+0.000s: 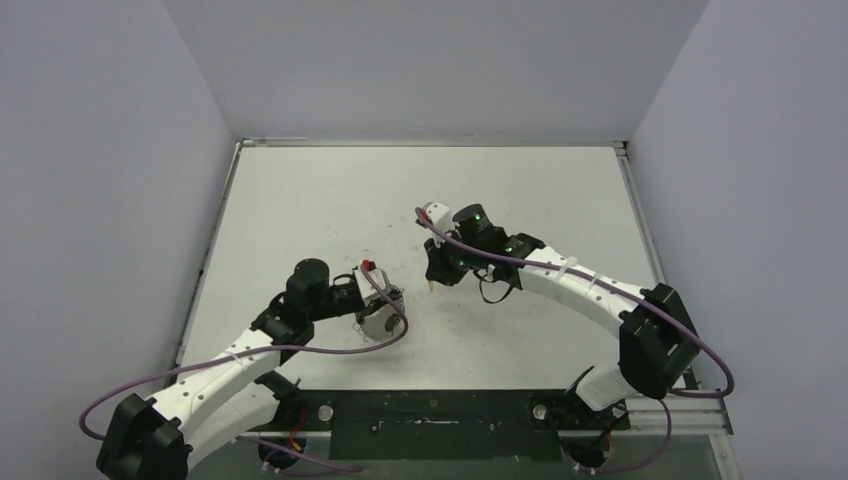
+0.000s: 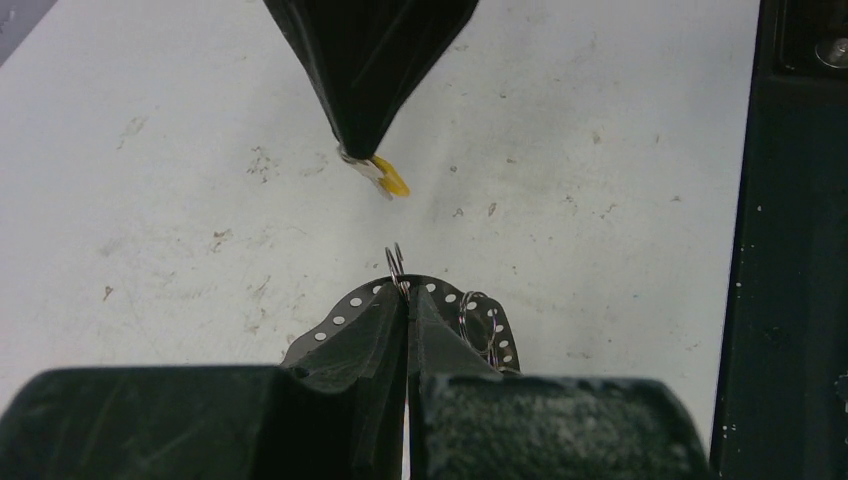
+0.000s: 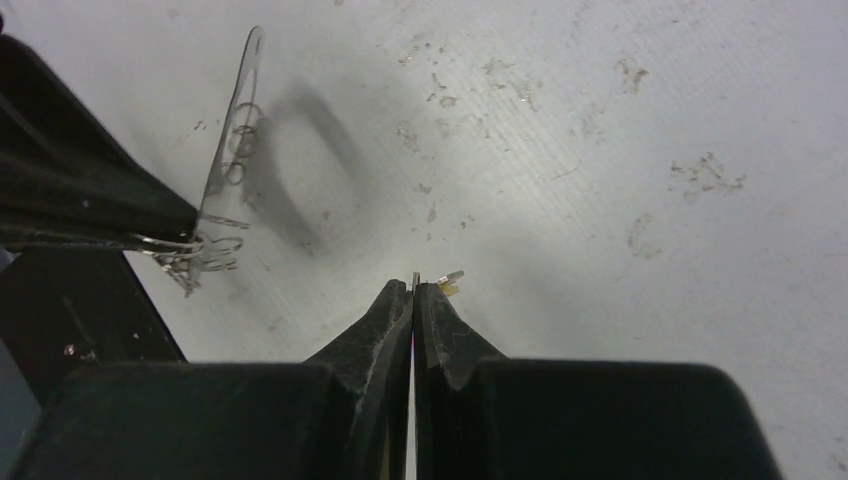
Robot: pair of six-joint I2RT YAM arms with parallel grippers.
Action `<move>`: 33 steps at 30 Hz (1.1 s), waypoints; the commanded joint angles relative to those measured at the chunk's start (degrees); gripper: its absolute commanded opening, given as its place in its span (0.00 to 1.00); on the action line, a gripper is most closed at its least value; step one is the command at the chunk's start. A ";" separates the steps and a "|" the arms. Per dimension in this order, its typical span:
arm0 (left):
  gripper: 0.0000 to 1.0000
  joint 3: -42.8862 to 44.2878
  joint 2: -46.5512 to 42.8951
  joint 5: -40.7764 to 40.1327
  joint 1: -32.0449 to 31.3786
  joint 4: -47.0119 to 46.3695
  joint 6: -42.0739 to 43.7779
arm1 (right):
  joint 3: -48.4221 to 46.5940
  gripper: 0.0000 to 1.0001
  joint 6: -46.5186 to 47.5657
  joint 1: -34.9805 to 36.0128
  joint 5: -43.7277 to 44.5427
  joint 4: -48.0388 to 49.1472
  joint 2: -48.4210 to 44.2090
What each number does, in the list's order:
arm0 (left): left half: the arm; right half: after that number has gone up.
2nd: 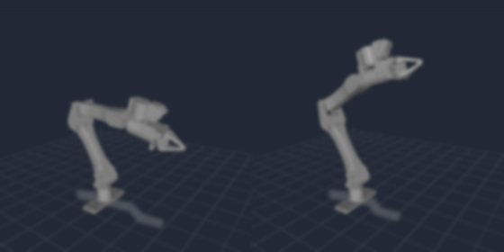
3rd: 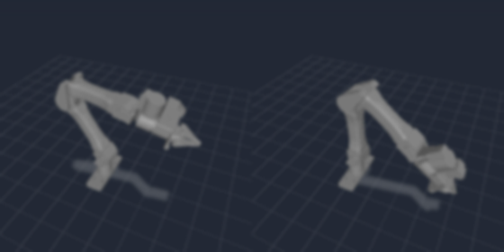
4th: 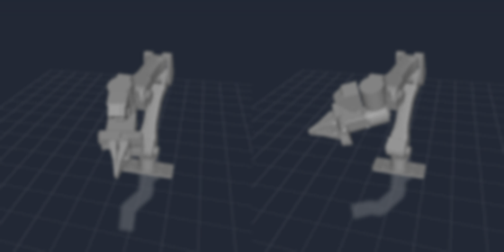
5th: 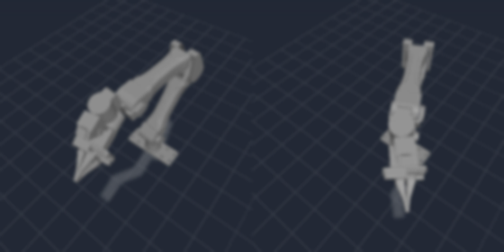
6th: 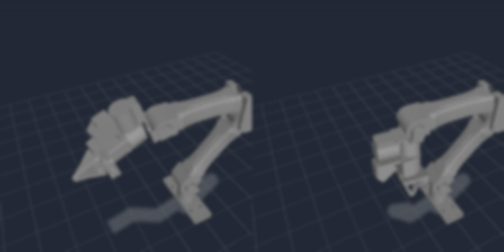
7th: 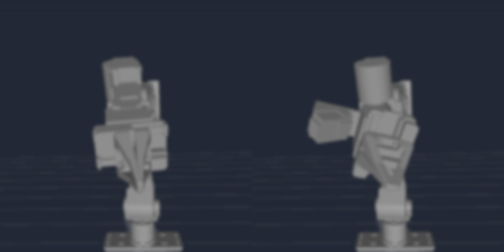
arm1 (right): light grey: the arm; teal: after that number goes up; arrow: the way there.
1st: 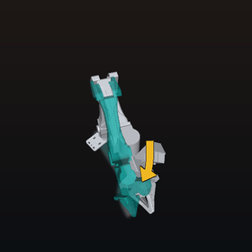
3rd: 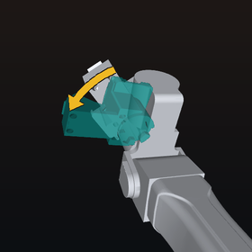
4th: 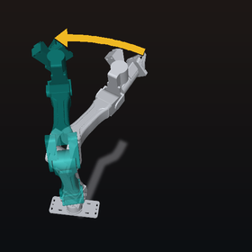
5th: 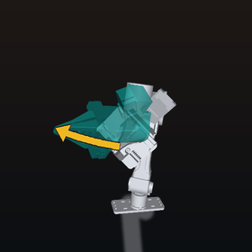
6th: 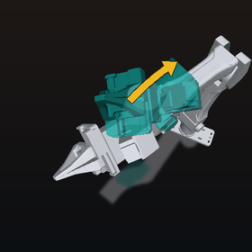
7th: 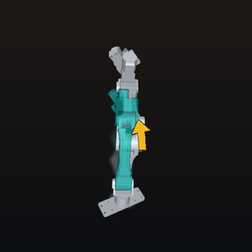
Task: Put the keys on the keyring
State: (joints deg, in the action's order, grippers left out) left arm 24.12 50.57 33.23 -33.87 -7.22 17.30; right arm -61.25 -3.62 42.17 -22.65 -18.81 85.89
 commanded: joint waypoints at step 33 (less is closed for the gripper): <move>0.00 -2.85 -5.88 -3.57 -0.43 -6.98 -2.53 | -3.01 0.00 7.28 11.50 -2.70 4.13 -6.94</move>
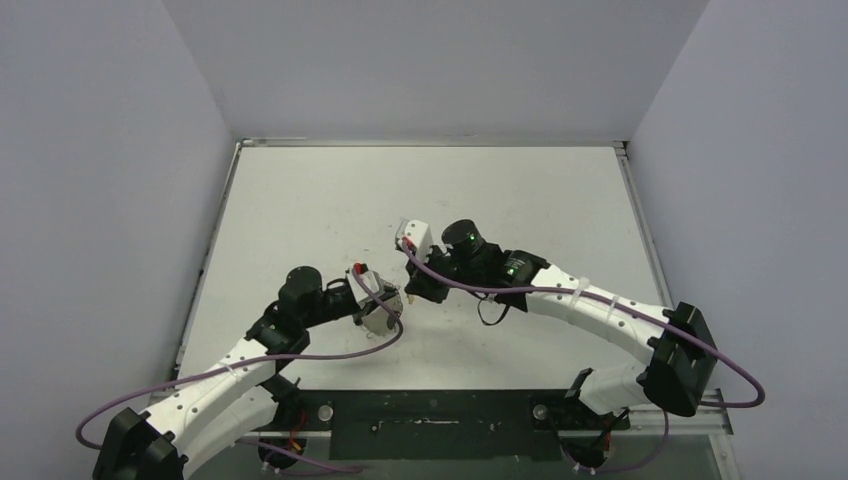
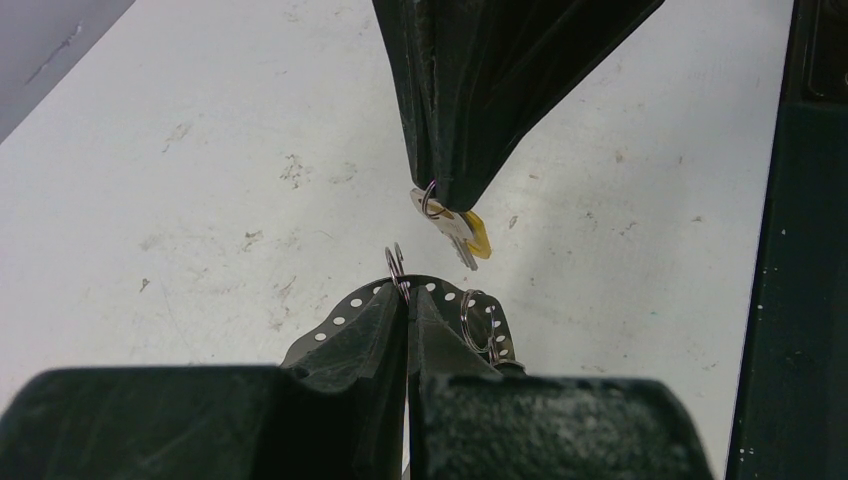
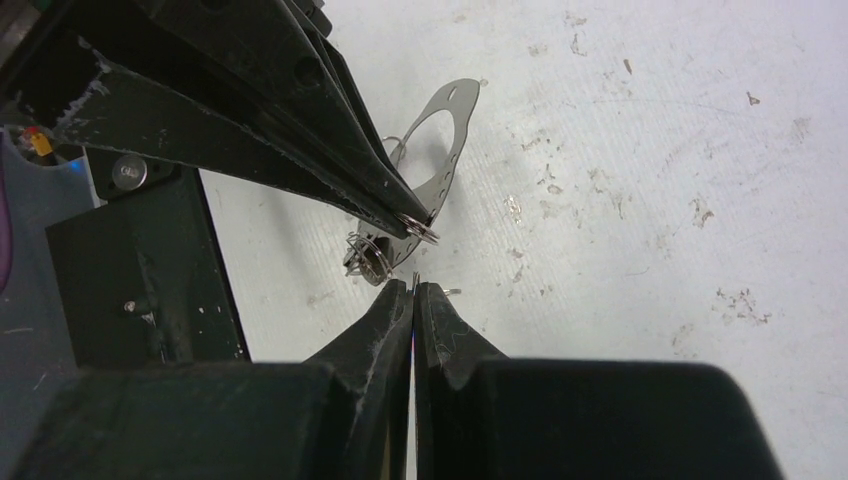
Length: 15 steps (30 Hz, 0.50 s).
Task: Put the keys on the keyring
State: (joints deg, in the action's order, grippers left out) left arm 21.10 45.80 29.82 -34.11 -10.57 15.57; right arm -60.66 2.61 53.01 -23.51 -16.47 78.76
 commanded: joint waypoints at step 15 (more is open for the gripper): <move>0.00 0.25 -1.40 -0.39 -0.33 -3.48 -1.27 | -7.80 0.00 2.45 1.90 -2.28 -0.06 4.82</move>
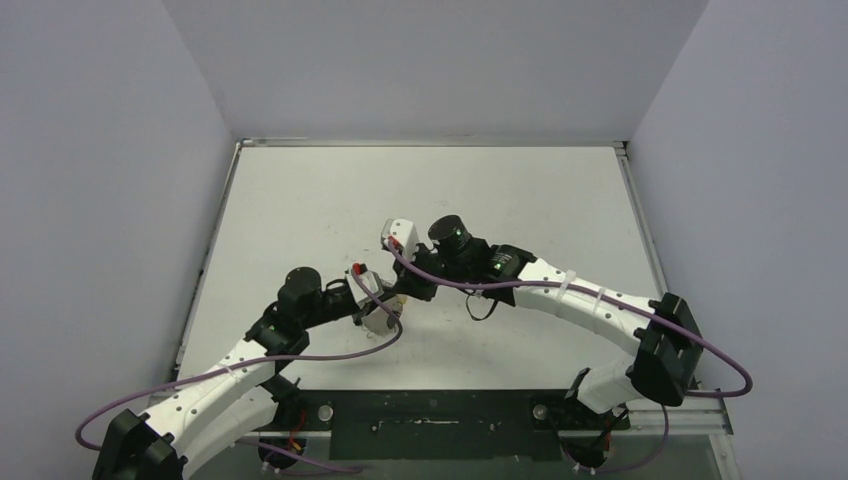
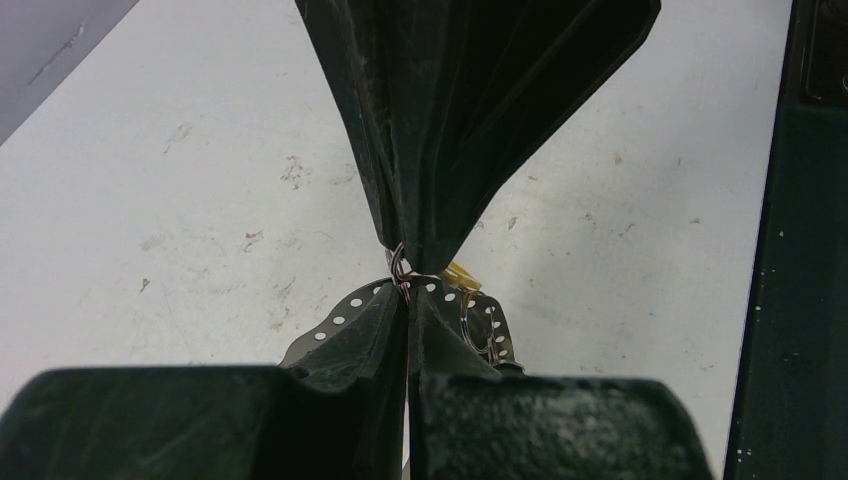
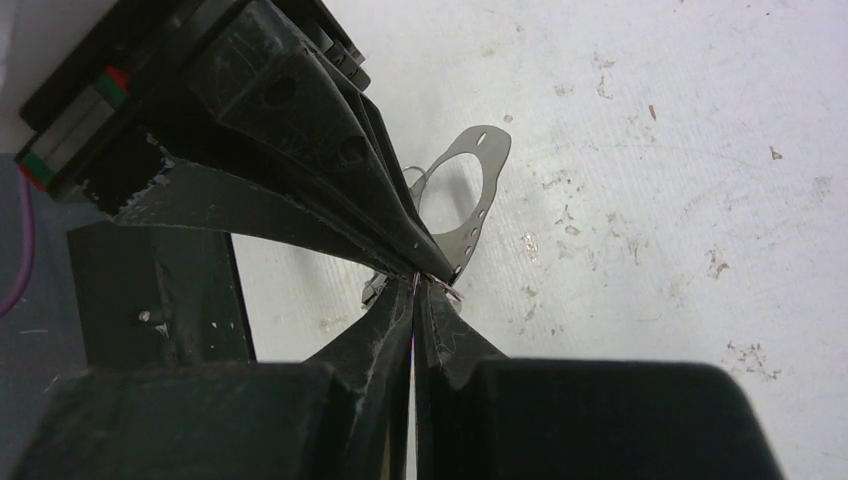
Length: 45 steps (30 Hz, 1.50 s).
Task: Put the keys on the keyring
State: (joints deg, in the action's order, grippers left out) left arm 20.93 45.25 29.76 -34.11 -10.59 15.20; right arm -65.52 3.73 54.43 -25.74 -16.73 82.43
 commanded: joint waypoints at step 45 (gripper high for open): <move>0.00 0.01 -0.99 0.50 -0.43 -4.58 -0.56 | 10.54 0.78 -5.54 -6.19 5.29 15.11 -9.06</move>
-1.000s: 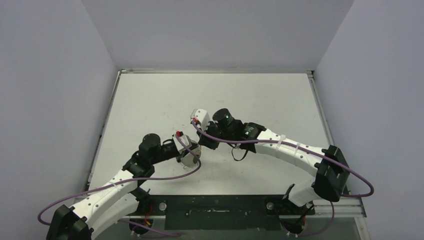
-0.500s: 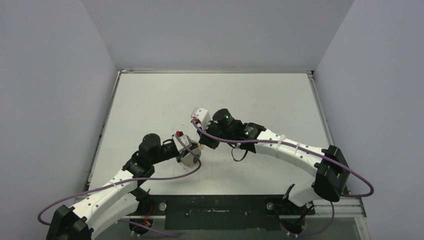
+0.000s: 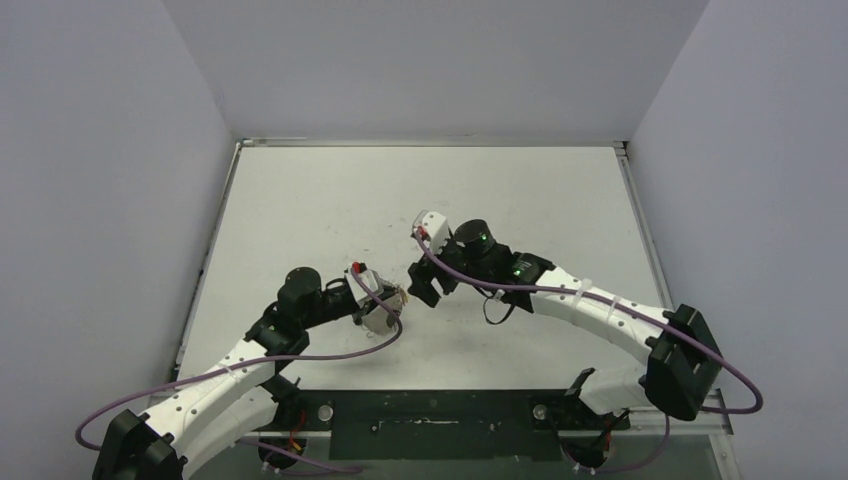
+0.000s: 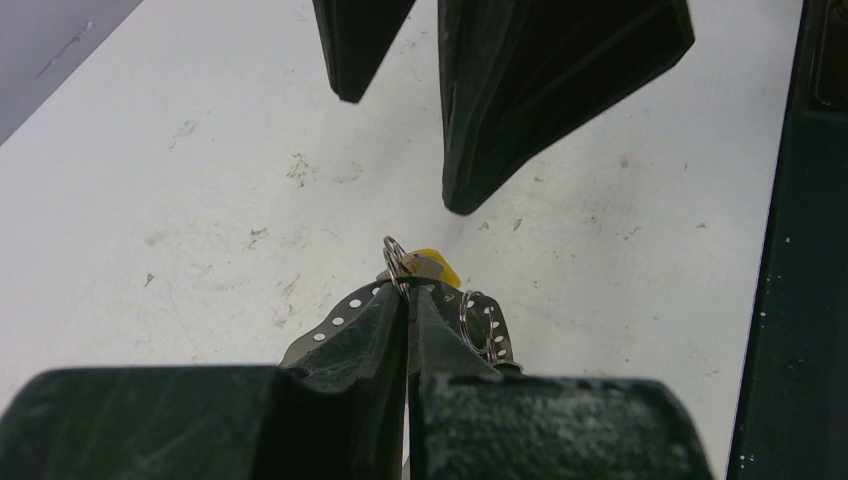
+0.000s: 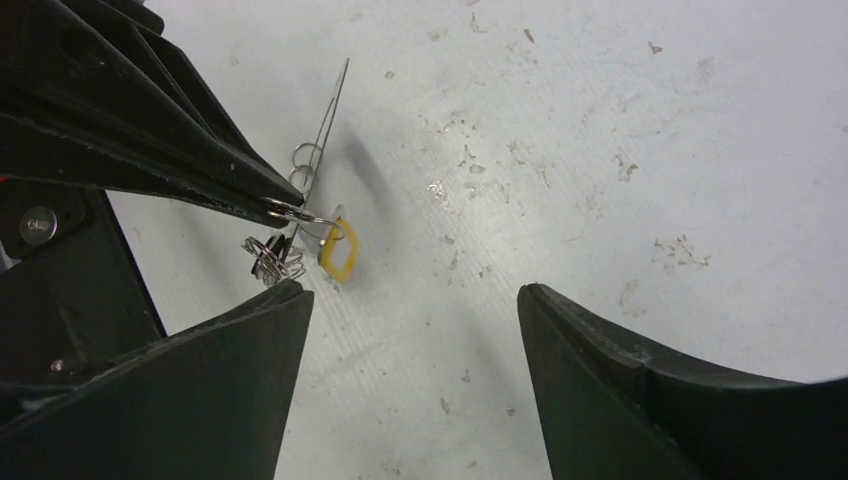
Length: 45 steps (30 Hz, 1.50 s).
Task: Put the keys on the keyring
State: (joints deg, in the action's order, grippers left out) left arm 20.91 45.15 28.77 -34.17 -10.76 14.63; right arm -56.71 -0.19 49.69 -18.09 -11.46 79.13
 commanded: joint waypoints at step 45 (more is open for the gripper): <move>0.00 -2.55 -4.32 9.75 -0.46 -7.06 4.79 | 12.31 0.31 18.86 -4.60 -33.01 27.75 -1.76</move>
State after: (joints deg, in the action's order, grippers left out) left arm 18.13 41.10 37.54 -34.22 -14.02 18.90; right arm -45.12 16.71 45.43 -48.66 14.61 78.81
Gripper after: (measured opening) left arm 0.009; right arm 0.337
